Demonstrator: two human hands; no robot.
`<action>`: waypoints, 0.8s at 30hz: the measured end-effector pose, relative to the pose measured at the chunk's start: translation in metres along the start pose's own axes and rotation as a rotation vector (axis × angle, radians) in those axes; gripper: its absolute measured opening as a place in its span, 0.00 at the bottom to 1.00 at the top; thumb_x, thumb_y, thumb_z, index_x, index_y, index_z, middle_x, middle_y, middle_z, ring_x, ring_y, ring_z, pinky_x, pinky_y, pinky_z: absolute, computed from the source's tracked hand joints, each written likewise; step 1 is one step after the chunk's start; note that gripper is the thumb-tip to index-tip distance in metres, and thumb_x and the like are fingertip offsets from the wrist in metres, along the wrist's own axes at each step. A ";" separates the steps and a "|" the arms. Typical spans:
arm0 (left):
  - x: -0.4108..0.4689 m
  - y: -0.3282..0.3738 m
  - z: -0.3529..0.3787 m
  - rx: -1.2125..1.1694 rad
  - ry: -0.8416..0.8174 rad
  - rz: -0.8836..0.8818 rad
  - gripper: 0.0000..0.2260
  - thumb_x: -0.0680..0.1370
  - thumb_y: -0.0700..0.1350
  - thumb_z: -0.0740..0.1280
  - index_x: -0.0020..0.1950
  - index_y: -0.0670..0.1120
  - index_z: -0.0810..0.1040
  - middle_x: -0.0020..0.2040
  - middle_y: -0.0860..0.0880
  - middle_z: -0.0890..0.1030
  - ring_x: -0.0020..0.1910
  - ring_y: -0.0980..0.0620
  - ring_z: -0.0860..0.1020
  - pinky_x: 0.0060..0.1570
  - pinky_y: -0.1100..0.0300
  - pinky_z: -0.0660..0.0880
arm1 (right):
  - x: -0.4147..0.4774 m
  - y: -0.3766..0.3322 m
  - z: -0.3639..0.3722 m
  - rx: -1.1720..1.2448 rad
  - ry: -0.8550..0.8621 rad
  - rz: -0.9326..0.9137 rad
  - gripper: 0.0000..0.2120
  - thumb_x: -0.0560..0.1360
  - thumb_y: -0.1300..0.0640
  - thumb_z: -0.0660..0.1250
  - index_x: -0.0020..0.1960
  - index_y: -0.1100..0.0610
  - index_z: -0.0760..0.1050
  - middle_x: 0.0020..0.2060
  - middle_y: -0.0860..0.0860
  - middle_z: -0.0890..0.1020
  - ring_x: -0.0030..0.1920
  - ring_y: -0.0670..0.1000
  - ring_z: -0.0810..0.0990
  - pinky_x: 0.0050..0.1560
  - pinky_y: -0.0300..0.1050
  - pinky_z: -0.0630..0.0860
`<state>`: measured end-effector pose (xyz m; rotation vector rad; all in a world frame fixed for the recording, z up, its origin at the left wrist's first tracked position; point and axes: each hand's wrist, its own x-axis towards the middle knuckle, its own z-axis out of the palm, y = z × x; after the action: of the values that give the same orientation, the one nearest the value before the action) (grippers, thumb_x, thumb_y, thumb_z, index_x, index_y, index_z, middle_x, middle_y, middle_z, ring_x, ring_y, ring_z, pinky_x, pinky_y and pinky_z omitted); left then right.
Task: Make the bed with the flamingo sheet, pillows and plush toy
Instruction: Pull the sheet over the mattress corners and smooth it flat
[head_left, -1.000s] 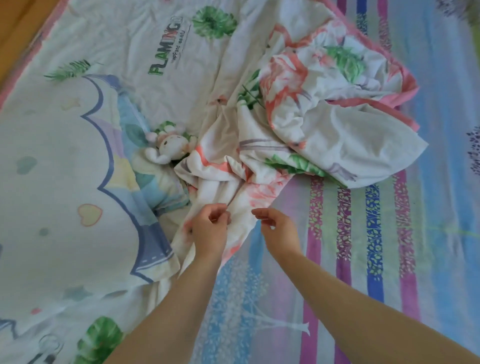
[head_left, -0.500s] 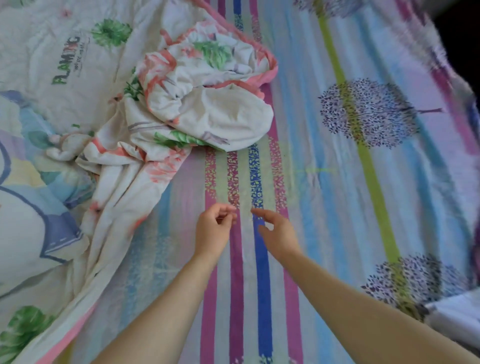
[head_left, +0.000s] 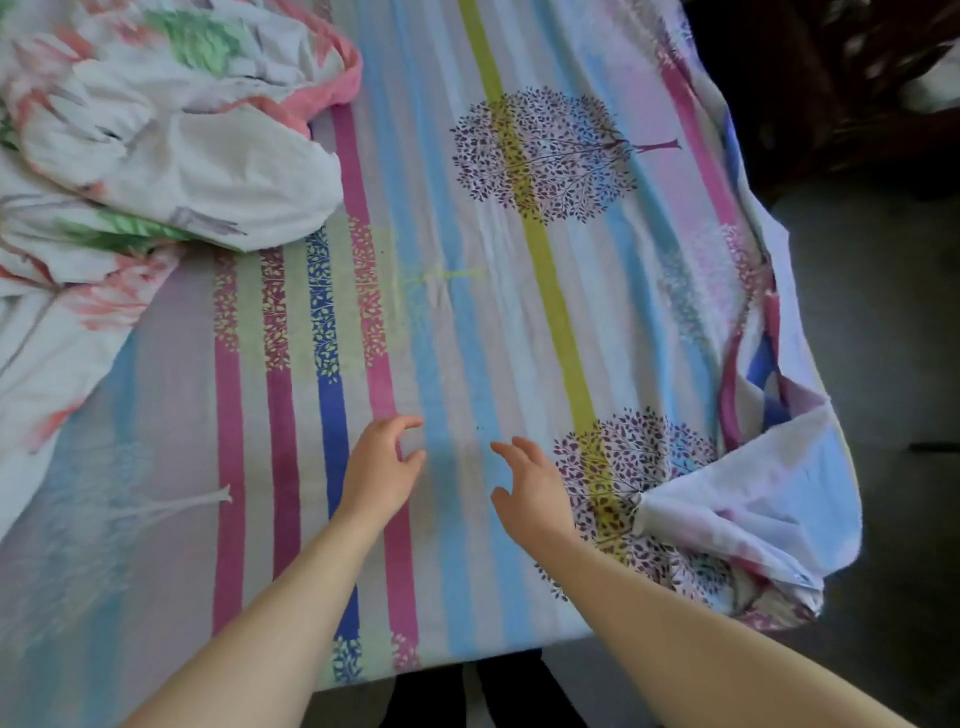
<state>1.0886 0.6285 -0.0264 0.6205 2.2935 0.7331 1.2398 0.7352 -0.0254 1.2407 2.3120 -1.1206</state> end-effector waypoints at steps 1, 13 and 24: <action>0.002 -0.002 -0.001 0.059 0.010 0.022 0.19 0.73 0.35 0.69 0.64 0.44 0.76 0.62 0.47 0.75 0.63 0.49 0.73 0.62 0.65 0.63 | 0.002 0.002 0.002 -0.007 0.003 -0.023 0.27 0.76 0.60 0.62 0.74 0.51 0.63 0.74 0.49 0.59 0.74 0.50 0.60 0.69 0.43 0.62; 0.065 -0.072 -0.011 0.576 0.000 0.186 0.31 0.72 0.38 0.72 0.73 0.43 0.66 0.75 0.41 0.61 0.74 0.38 0.60 0.71 0.43 0.62 | 0.078 -0.033 0.061 -0.060 -0.008 -0.380 0.30 0.77 0.61 0.57 0.77 0.52 0.54 0.77 0.52 0.53 0.77 0.54 0.47 0.75 0.49 0.53; 0.089 -0.032 0.069 0.956 -0.139 0.583 0.28 0.76 0.52 0.57 0.75 0.46 0.61 0.77 0.46 0.59 0.74 0.41 0.61 0.68 0.39 0.61 | 0.108 0.041 0.058 -0.276 0.274 -0.283 0.29 0.77 0.49 0.55 0.77 0.53 0.55 0.77 0.48 0.55 0.76 0.48 0.52 0.74 0.49 0.46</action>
<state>1.0681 0.6812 -0.1287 1.7429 2.2408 -0.2490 1.2028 0.7677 -0.1452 1.0409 2.8025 -0.7061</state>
